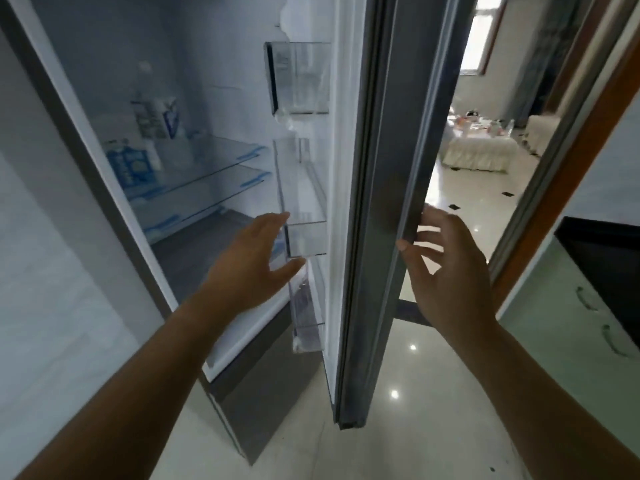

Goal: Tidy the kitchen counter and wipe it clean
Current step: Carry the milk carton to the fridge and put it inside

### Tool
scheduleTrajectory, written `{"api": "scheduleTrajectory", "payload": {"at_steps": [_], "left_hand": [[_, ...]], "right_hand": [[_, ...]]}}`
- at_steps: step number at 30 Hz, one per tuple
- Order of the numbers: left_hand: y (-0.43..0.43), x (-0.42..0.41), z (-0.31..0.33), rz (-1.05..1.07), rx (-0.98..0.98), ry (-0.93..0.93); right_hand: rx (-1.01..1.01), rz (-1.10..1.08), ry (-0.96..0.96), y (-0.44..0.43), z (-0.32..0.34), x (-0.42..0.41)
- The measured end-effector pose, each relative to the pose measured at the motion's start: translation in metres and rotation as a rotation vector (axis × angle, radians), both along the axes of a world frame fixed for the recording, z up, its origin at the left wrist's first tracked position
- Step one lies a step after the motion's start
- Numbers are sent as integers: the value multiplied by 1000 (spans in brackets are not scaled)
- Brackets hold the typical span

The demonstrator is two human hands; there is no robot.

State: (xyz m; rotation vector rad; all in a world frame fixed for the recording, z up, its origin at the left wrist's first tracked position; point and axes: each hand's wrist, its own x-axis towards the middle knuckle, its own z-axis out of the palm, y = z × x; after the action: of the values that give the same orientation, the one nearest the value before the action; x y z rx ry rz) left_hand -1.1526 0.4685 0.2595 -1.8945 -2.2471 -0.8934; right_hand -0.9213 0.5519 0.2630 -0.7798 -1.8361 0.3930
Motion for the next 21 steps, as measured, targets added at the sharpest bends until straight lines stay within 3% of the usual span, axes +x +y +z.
{"api": "scheduleTrajectory", "payload": {"at_steps": [6, 13, 21], "left_hand": [[-49, 3, 7, 241, -46, 35], [-95, -4, 16, 488, 51, -8], [-87, -55, 27, 622, 161, -29]], "right_hand": [[25, 323, -131, 2, -8, -32], [136, 645, -165, 9, -6, -105], [232, 622, -91, 32, -1, -199]]}}
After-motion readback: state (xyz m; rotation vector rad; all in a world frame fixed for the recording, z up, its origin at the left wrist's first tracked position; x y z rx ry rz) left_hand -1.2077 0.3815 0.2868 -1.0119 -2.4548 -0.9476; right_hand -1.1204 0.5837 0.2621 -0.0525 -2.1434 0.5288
